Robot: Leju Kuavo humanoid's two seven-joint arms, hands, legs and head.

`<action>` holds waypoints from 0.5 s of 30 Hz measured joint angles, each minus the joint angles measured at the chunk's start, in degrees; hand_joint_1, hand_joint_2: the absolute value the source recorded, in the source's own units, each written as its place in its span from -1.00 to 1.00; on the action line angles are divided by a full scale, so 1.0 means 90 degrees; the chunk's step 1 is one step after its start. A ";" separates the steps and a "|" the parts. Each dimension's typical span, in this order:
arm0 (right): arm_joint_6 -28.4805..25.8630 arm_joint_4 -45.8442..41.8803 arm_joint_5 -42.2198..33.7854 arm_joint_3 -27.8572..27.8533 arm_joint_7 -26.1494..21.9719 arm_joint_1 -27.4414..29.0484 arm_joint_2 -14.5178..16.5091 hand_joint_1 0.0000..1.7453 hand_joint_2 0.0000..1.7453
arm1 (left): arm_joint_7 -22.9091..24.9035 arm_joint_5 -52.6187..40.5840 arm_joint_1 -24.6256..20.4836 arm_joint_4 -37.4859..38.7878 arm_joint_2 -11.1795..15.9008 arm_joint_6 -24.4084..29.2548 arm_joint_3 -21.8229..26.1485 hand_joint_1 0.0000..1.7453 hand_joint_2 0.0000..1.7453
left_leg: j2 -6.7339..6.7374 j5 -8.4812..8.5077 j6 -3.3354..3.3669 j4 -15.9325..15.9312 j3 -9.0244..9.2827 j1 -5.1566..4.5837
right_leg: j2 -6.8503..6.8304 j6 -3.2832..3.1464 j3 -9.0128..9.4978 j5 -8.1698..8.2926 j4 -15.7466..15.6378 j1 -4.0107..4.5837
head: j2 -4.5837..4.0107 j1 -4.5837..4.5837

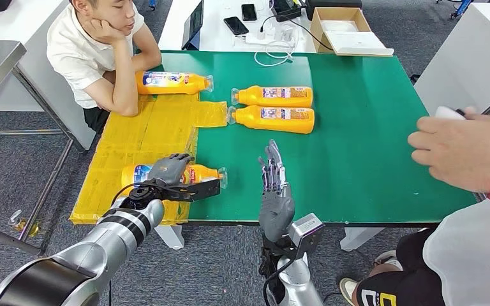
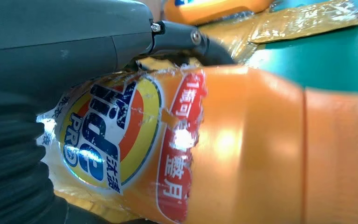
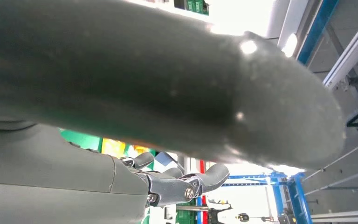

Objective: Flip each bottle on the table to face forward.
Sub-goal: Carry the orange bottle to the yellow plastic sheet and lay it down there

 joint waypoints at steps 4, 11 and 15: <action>0.0001 0.0001 0.0001 0.0000 0.0000 0.0000 0.0000 -1.00 -1.00 | -0.0014 0.0007 0.0000 0.0000 0.0001 -0.0005 0.0000 -1.00 1.00 | 0.0000 0.0000 0.0000 0.0000 0.0000 0.0000 | 0.0000 0.0000 0.0000 0.0000 0.0000 0.0000 | 0.0000 0.0000; 0.0053 0.0054 0.0013 -0.0002 0.0000 -0.0007 0.0000 -1.00 -1.00 | -0.0544 0.0324 0.0027 -0.0025 0.0016 -0.0054 0.0183 -1.00 1.00 | -0.0001 0.0000 0.0000 0.0000 0.0006 0.0000 | 0.0000 0.0000 0.0005 0.0000 0.0000 0.0000 | 0.0000 0.0001; 0.0198 0.0172 0.0032 -0.0009 0.0000 -0.0023 -0.0002 -1.00 -1.00 | -0.2424 0.2077 0.0660 -0.0632 -0.0156 0.0106 0.1172 -1.00 1.00 | 0.0000 0.0000 0.0000 0.0000 0.0002 -0.0001 | 0.0000 0.0000 -0.0002 0.0000 -0.0001 0.0000 | 0.0000 0.0001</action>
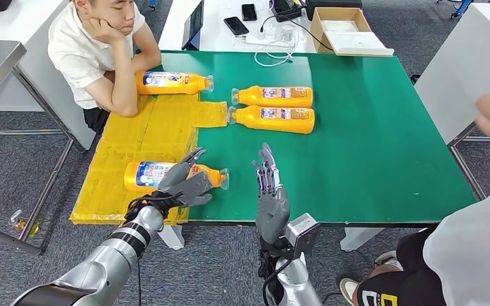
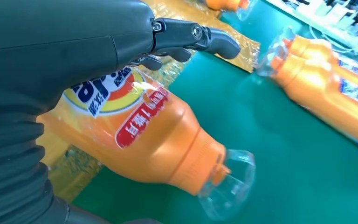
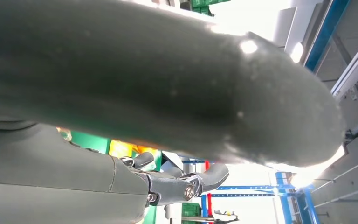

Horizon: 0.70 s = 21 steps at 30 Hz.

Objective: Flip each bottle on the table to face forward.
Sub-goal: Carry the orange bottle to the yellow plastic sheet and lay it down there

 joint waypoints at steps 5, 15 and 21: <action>-0.0036 0.0044 0.0038 -0.0005 0.0000 -0.0001 -0.0001 -1.00 -1.00 | -0.0564 0.0994 0.0500 -0.0725 -0.0115 -0.0125 0.0355 -1.00 1.00 | 0.0003 0.0000 0.0000 0.0000 -0.0005 0.0002 | 0.0001 0.0000 -0.0009 0.0000 0.0000 0.0001 | 0.0000 -0.0001; -0.0871 -0.0320 0.0419 0.0052 -0.0001 0.0150 -0.0042 -1.00 1.00 | -0.0498 0.3829 0.1551 -0.2780 -0.0159 -0.0931 0.0462 -1.00 1.00 | 0.0004 -0.0004 -0.0002 0.0000 -0.0019 0.0000 | 0.0002 0.0000 -0.0022 -0.0001 -0.0001 0.0000 | 0.0000 -0.0001; -0.2578 -0.1740 0.0979 0.0586 -0.0005 0.0667 -0.0293 -1.00 1.00 | 0.0049 0.5679 0.2808 -0.4534 -0.0115 -0.1526 0.0526 -1.00 1.00 | 0.0003 -0.0011 -0.0004 0.0000 -0.0040 0.0003 | 0.0001 -0.0008 -0.0047 -0.0010 -0.0002 0.0002 | 0.0000 -0.0003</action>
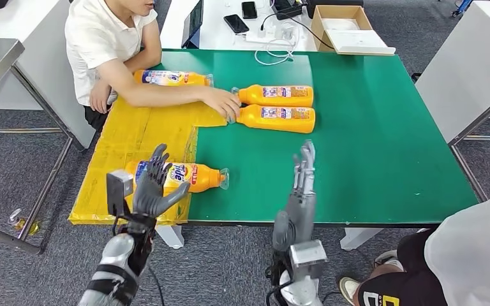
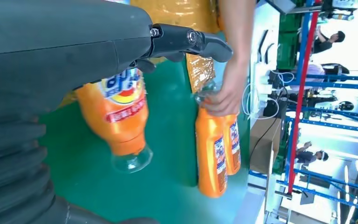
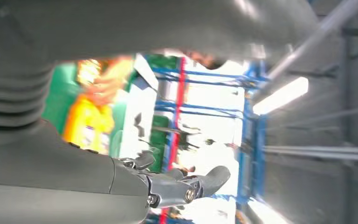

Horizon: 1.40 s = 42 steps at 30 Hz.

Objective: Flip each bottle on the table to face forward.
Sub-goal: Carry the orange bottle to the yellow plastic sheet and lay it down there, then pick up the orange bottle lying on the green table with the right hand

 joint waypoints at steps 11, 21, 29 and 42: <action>-0.0115 -0.0781 0.0051 0.0303 0.0000 0.0234 -0.0159 -1.00 1.00 | 0.0052 0.0051 0.0481 -0.0874 0.0041 -0.0022 0.0055 -1.00 1.00 | 0.0000 0.0004 0.0000 0.0000 -0.0001 0.0001 | 0.0000 0.0000 0.0002 0.0002 0.0000 0.0000 | 0.0000 -0.0001; -0.2019 -0.1500 0.0432 0.0882 0.0000 0.0266 -0.0542 -1.00 1.00 | 0.0039 0.0175 0.0668 -0.1238 0.0064 0.0068 0.0020 -1.00 1.00 | 0.0001 0.0002 0.0000 0.0000 -0.0002 0.0000 | 0.0000 0.0000 -0.0003 0.0000 -0.0001 0.0000 | 0.0000 -0.0002; -0.2232 0.0083 0.1555 -0.0123 0.0379 0.0059 -0.0901 -1.00 1.00 | -0.0318 -0.0682 0.1153 -0.1905 0.0199 0.0849 -0.0192 -1.00 1.00 | 0.0001 0.0001 0.0002 -0.0001 0.0001 0.0000 | -0.0002 0.0000 0.0001 0.0001 -0.0005 0.0000 | 0.0000 -0.0004; -0.1960 0.4522 0.3790 -0.2062 0.1725 -0.1795 -0.1734 -1.00 1.00 | -0.0451 -0.1855 0.1202 -0.2003 0.0359 0.1821 -0.0401 -1.00 1.00 | -0.0013 0.0021 0.0027 0.0002 -0.0001 -0.0010 | -0.0011 0.0020 0.0009 0.0016 -0.0005 -0.0007 | 0.0000 -0.0004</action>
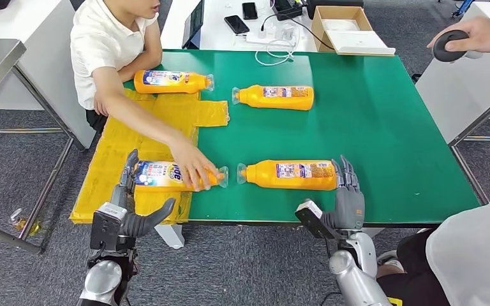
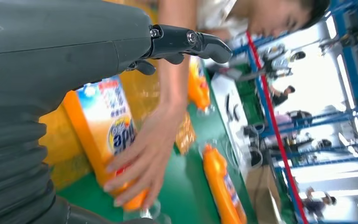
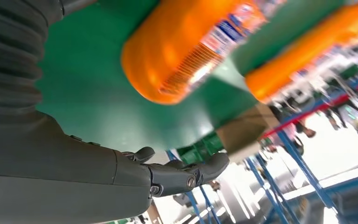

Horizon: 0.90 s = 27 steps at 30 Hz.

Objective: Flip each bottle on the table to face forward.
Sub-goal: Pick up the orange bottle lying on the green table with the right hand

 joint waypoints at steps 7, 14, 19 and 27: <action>0.0089 0.0844 0.0350 -0.0033 0.0282 -0.0496 -0.0078 -1.00 1.00 | -0.0421 -0.0584 -0.0056 -0.0001 -0.0001 0.0460 -0.0144 -1.00 1.00 | 0.0001 -0.0001 0.0000 0.0000 -0.0002 0.0002 | 0.0000 -0.0001 -0.0002 -0.0001 -0.0001 0.0002 | 0.0000 0.0001; 0.0107 0.1253 0.0462 -0.0040 0.0378 -0.0725 -0.0144 -1.00 1.00 | -0.0468 -0.0628 -0.0069 -0.0007 -0.0001 0.0453 -0.0250 -1.00 1.00 | 0.0001 0.0000 0.0000 0.0000 -0.0002 -0.0001 | 0.0000 0.0000 -0.0001 0.0000 -0.0001 -0.0002 | 0.0000 -0.0001; 0.0734 0.1698 0.0769 -0.0040 0.0883 -0.1131 -0.0220 -1.00 1.00 | -0.0451 -0.0588 -0.0186 0.0019 -0.0001 0.0354 -0.0401 -1.00 1.00 | 0.0002 0.0001 0.0000 0.0000 -0.0002 -0.0001 | 0.0000 0.0000 -0.0002 0.0001 -0.0001 -0.0002 | 0.0000 0.0000; 0.1148 0.2222 0.1349 0.0082 0.1524 -0.1881 -0.0198 -1.00 1.00 | -0.0394 -0.0426 -0.0511 0.0234 -0.0022 0.0136 -0.0656 -1.00 1.00 | 0.0004 0.0004 -0.0001 0.0001 -0.0002 -0.0001 | 0.0001 0.0001 -0.0002 0.0002 0.0002 -0.0002 | 0.0000 0.0000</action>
